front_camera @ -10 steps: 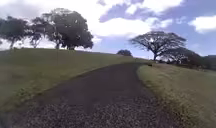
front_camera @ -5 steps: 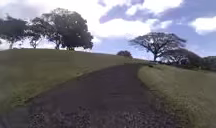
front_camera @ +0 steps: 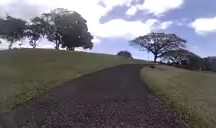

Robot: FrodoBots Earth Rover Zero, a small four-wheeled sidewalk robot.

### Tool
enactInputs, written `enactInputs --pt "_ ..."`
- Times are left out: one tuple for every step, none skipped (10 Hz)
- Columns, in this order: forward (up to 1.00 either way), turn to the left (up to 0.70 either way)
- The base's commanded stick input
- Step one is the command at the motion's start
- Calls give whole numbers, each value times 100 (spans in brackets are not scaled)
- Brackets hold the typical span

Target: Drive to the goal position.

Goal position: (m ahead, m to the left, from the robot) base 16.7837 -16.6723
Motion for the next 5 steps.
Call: enactInputs --pt "50 0" --pt "50 0" --pt "50 0" --pt "50 0" --pt "50 0"
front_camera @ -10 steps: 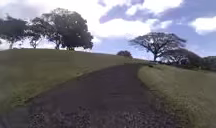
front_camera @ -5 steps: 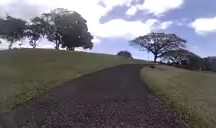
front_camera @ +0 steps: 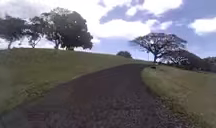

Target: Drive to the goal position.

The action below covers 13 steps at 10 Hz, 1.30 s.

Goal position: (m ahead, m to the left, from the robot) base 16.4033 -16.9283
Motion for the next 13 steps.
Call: enactInputs --pt "50 0" --pt "50 0" --pt "50 0" --pt "50 0" --pt "50 0" --pt "50 0" --pt "50 0" --pt "50 0" --pt "50 0" --pt "50 0" --pt "50 0" --pt "50 0" --pt "50 0"
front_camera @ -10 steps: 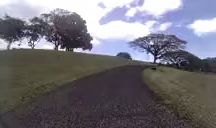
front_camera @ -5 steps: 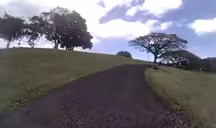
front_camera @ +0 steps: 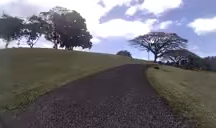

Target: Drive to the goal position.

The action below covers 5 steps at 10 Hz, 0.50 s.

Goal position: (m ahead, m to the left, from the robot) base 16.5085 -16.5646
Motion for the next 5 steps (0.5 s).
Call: enactInputs --pt "50 0" --pt "50 0" --pt "50 0" --pt "50 0" --pt "50 -29"
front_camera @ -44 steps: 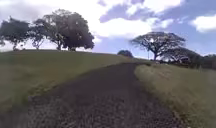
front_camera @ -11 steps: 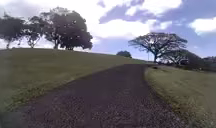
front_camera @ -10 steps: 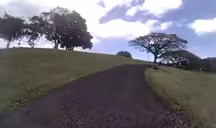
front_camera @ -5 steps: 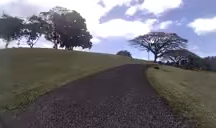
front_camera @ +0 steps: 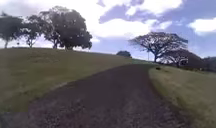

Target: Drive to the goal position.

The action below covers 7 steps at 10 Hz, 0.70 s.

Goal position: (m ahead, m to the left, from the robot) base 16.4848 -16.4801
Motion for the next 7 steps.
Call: enactInputs --pt "50 -50" --pt "50 -10" --pt "50 0" --pt "50 0" --pt "50 0" --pt "50 0" --pt "50 0"
